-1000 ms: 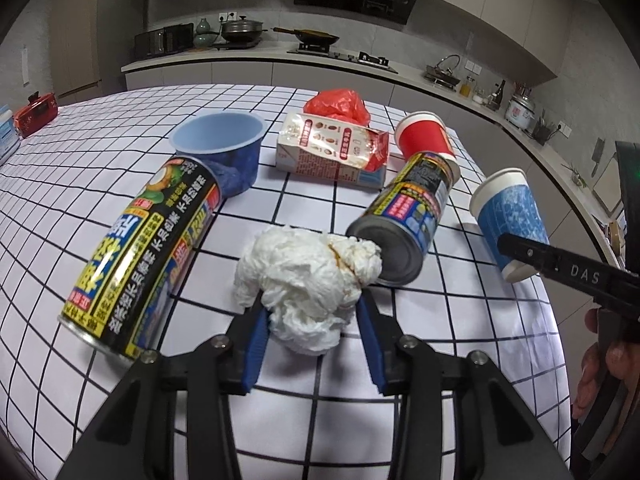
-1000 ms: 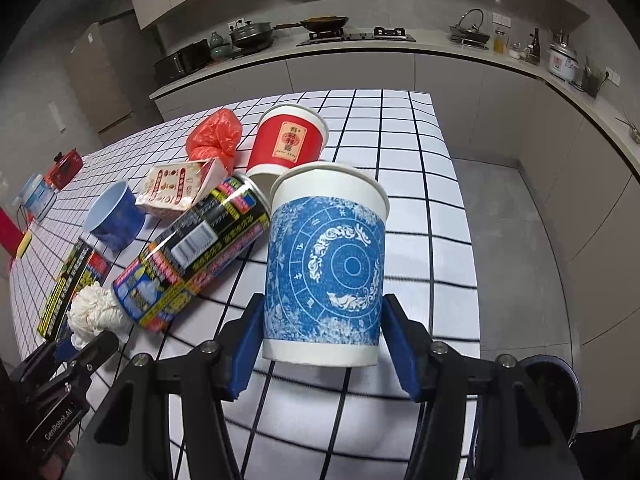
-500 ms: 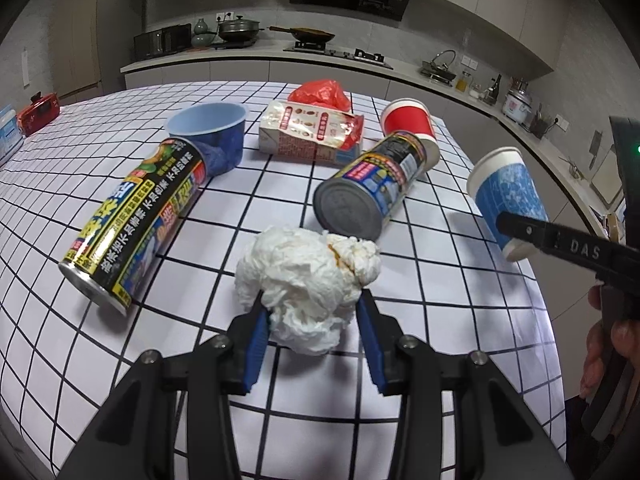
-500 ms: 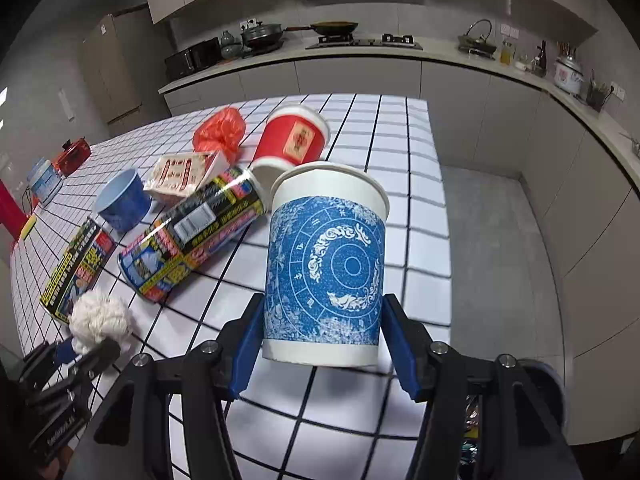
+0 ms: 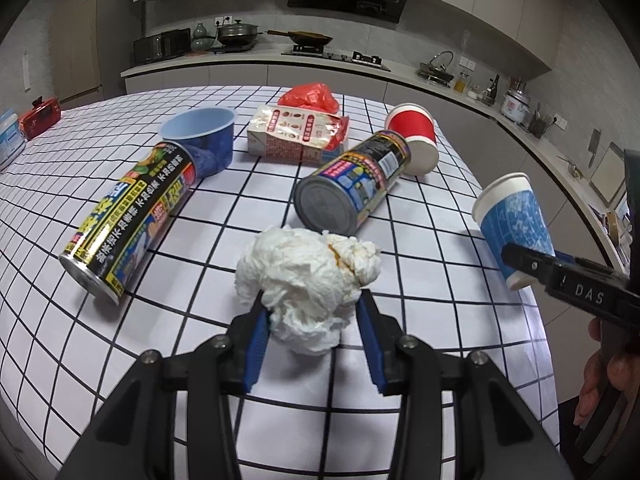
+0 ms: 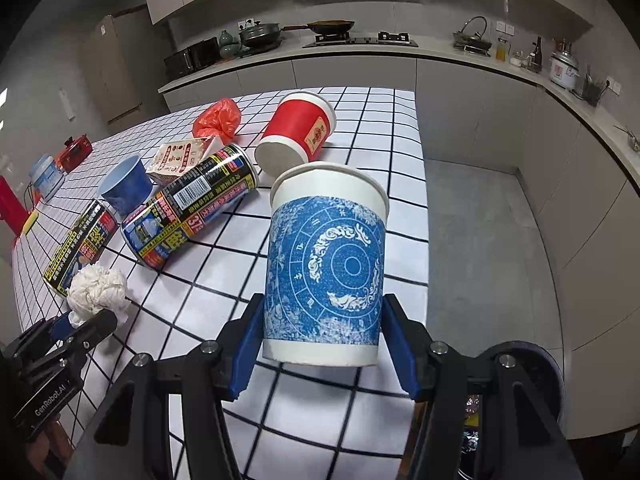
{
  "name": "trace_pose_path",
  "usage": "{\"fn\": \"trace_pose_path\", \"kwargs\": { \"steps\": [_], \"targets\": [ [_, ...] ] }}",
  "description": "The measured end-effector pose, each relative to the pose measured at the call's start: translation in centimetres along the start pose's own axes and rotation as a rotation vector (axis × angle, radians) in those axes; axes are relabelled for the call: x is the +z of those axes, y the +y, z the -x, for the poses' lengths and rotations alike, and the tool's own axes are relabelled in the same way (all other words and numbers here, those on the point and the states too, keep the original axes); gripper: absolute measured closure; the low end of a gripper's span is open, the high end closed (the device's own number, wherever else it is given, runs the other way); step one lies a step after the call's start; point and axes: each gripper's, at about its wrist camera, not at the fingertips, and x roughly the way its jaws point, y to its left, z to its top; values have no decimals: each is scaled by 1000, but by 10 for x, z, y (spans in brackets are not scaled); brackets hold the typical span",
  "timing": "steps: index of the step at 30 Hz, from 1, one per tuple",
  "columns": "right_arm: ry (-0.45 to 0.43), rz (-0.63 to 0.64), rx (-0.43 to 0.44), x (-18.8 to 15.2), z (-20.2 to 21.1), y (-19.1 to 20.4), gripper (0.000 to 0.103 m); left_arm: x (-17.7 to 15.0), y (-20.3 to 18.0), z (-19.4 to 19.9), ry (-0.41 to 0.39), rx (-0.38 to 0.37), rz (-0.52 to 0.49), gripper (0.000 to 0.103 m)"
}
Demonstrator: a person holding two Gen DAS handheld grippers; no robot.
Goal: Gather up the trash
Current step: 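Grasp the white tissue with the left tool while the right tool grasps the blue paper cup, then carry the tissue and blue paper cup in both tools over the black bin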
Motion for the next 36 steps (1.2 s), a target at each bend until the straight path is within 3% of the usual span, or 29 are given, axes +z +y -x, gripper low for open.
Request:
{"fn": "trace_pose_path", "kwargs": {
  "steps": [22,29,36],
  "targets": [
    [-20,-14,-8,-8,16,-21,44,-2,-24,3,-6,0,-21,60],
    [-17,-12,-7,-32,36,-33,44,-10,-53,12,-8,-14,-41,60],
    [-23,-35,-24,-54,63,-70,44,-24,-95,19,-4,-38,-71,60]
  ]
}}
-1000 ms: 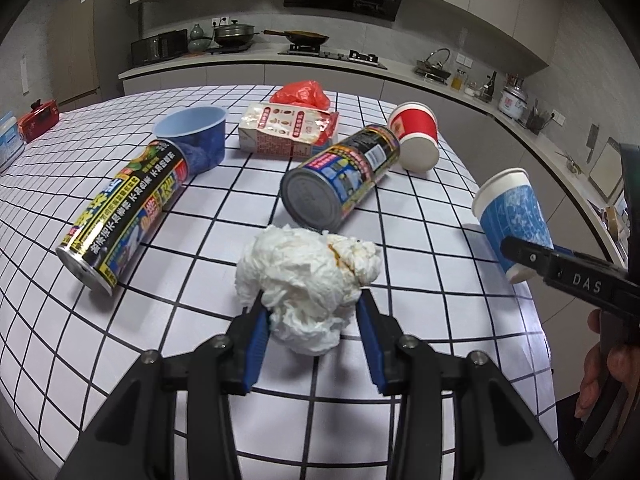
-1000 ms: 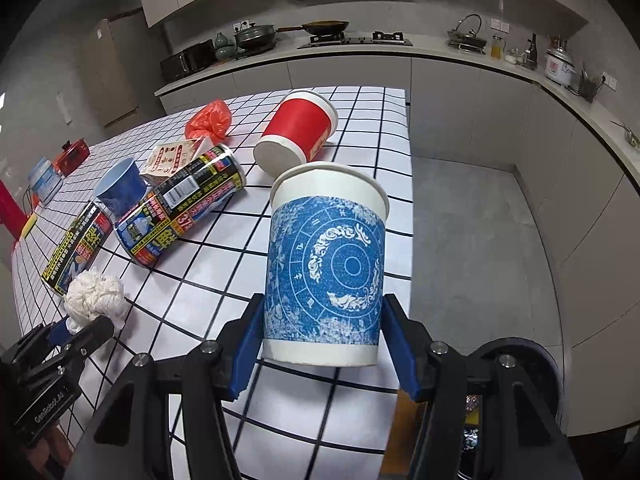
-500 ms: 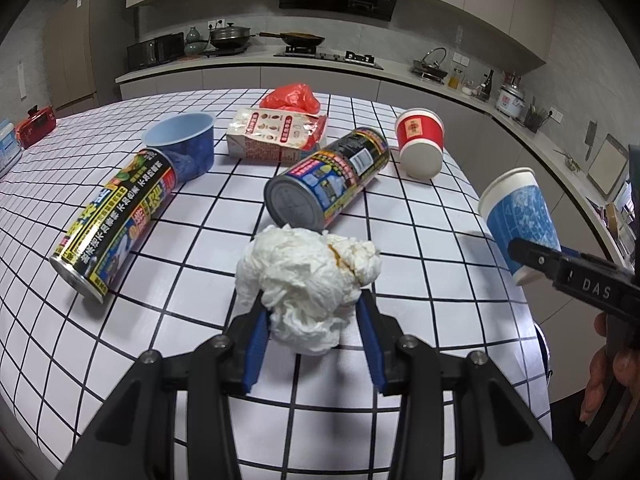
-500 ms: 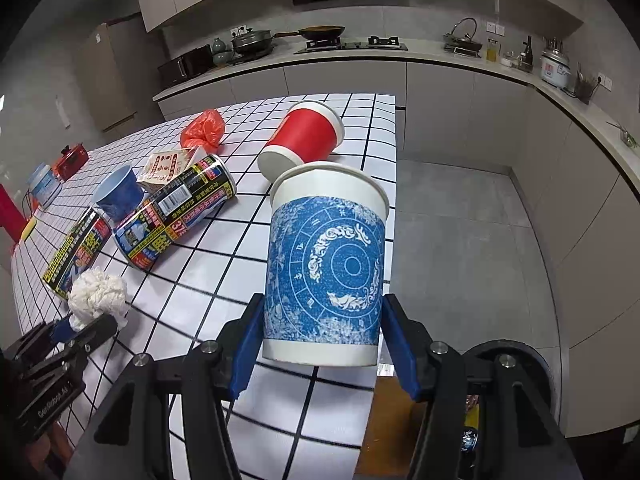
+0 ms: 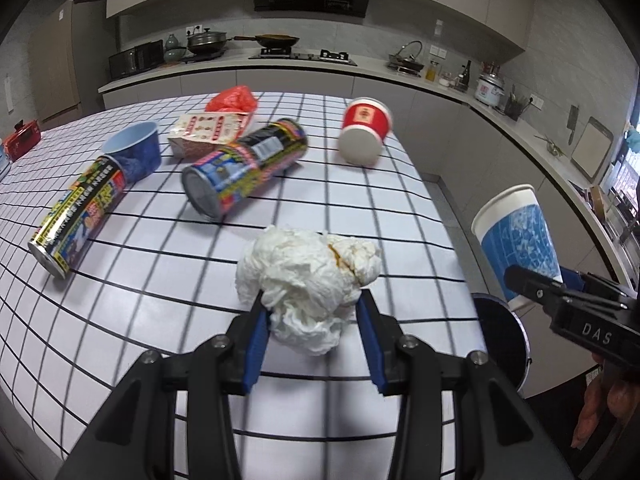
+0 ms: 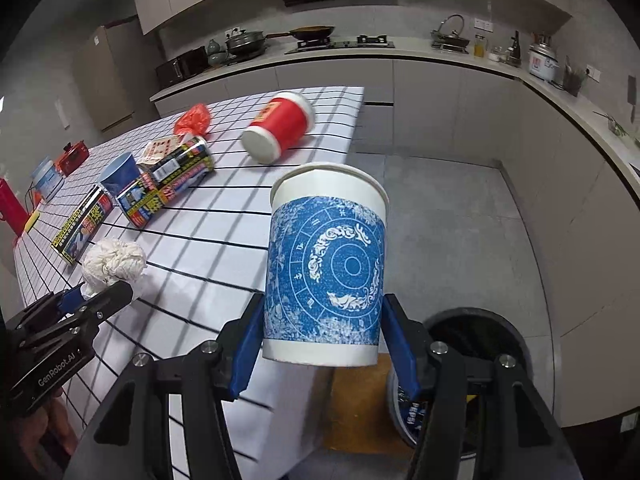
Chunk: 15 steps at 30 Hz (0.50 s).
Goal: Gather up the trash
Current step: 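Carry the tissue and blue paper cup in both tools over the black bin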
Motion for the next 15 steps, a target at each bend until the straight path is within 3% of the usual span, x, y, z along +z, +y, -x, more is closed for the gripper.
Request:
{"fn": "trace_pose_path", "kwargs": {
  "steps": [15],
  "targets": [
    [17,-60,-73,-46,41,-102,44,-19,-103,3,6,-74,-60,60]
  ]
}}
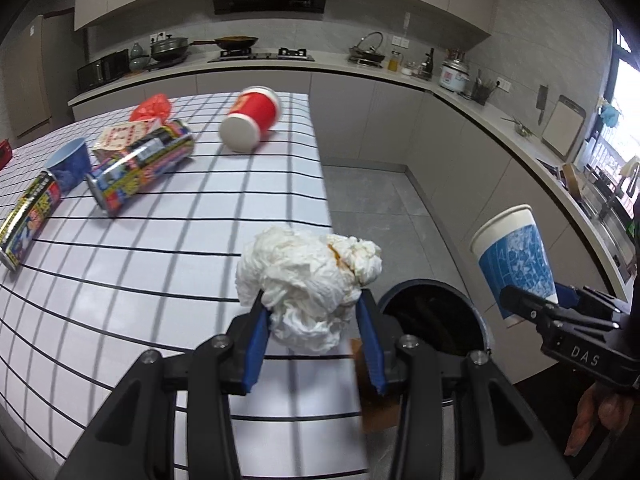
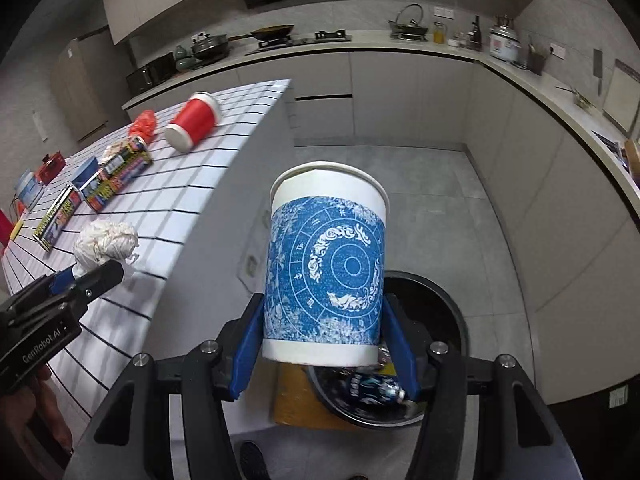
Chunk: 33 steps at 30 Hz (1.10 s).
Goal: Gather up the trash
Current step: 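Carry the tissue and blue paper cup in both tools over the black bin, then open both tools to drop the tissue and paper cup into the bin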
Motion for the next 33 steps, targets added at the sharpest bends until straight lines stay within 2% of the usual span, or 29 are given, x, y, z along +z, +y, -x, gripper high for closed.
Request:
{"fn": "trace_pose_path", "kwargs": {
  "steps": [13,21,29,30,31,32,33],
  "targets": [
    [70,11,-27,-38,-8,-75,44,-27,-91,-28,62,-65,-41,60],
    [143,64,-21,-66,-42,-110,44,-44,-130,-61,124,-82,-44,60],
    [191,157,12,-74,-82,-126,43,-53,-155,-97,197,-100,-23,59],
    [197,168,17,-74,-88,-127,43,-52,-155,-102,203,-120,-11,58],
    [201,179,25,-74,-92,-128,43,-50,-153,-106,204,-135,-4,52],
    [209,197,38,-73,-99,-129,43,-47,-150,-110,209,-117,4,33],
    [219,219,53,-73,-106,-128,42,-44,-143,-112,201,-59,10,22]
  ]
}}
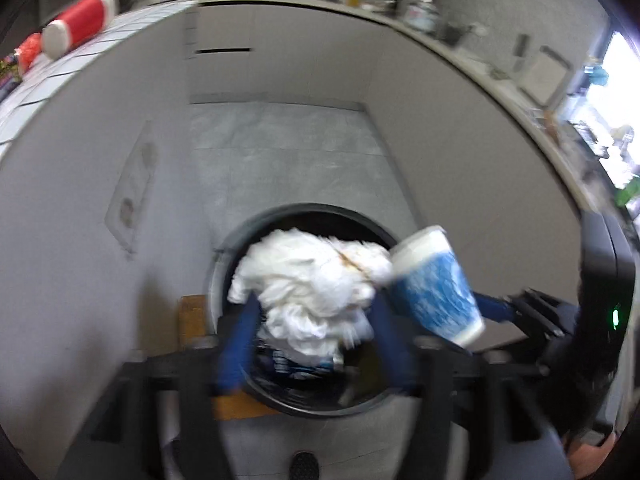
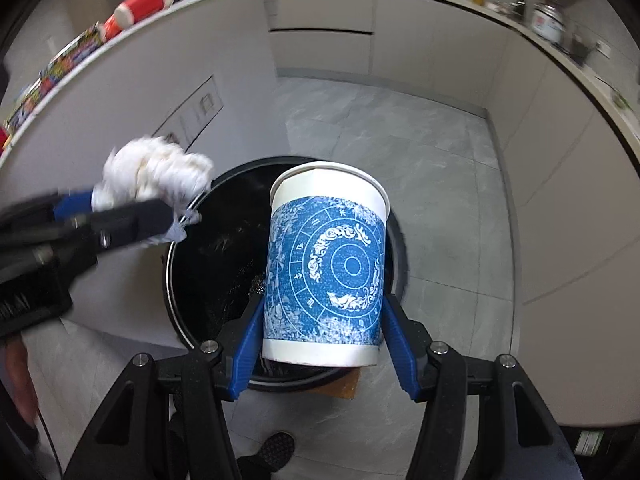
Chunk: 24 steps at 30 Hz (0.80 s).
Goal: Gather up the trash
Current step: 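Open both tools to drop the tissue and paper cup into the bin, then move both tools back toward the spray can and red paper cup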
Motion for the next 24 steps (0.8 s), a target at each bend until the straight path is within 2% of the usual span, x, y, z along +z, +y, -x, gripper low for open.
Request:
{"fn": "trace_pose_path", "kwargs": {
  "steps": [1,2,5,8,13,17,24],
  "targets": [
    [1,22,11,1,-6,2,23,2,6,2,-18,34,14,11],
    [5,41,21,3,-16,4,0,6,13,5,-37,46,31,11],
    [29,68,-2,6,-35,7,0,13,28,16,-59,113,49,11],
    [16,28,17,9,-37,5,0,13,29,23,-63,139,44,11],
    [0,6,16,17,-23,5,0,16,23,33,-74,144,43,11],
    [-50,-40,31,27,-1,2,0,23,23,46,-104,132,37,11],
    [-91,-75,13,46,31,10,0,27,39,79,-166,139,49,11]
  ]
}}
